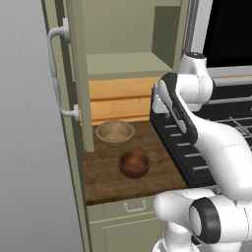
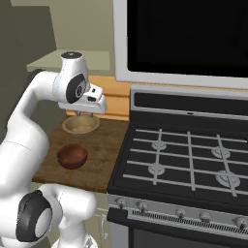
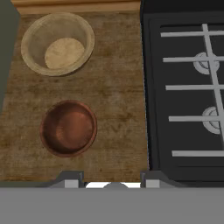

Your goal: Pick up the bowls on the counter and stack them on top of one another in the open cabinet. Place the smaller bowl on top of the larger bowl.

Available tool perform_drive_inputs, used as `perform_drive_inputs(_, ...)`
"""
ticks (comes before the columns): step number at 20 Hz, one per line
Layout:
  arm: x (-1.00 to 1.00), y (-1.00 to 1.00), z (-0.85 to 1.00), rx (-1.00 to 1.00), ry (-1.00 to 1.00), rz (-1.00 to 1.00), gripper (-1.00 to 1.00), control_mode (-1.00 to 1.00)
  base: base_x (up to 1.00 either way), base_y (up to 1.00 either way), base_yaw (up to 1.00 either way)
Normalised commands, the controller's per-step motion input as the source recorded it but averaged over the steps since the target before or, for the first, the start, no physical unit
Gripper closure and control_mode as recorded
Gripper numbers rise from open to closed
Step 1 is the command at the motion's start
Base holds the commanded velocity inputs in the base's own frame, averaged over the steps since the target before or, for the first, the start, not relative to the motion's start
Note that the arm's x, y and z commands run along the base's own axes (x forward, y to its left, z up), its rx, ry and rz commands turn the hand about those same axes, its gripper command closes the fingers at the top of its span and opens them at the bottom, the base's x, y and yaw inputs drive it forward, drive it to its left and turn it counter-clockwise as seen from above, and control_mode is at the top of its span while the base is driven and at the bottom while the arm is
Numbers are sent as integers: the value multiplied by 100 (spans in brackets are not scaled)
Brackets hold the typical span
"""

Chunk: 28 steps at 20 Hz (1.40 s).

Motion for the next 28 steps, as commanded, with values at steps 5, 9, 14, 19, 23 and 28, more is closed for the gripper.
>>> perform_drive_inputs(5,-32,-5,-2,3,-2,0,-100,-100,0,0,0)
perform_drive_inputs(9,-83,-8,-2,8,-9,0,-100,-100,0,0,0)
perform_drive_inputs(14,-95,-30,-17,15,-12,-5,-100,-100,0,0,0)
perform_drive_inputs(19,-34,-12,-51,16,0,-4,-100,-100,0,0,0)
perform_drive_inputs(23,20,0,-53,3,19,-2,-100,-100,0,0,0)
perform_drive_inputs(28,48,3,-36,0,11,-5,-100,-100,0,0,0)
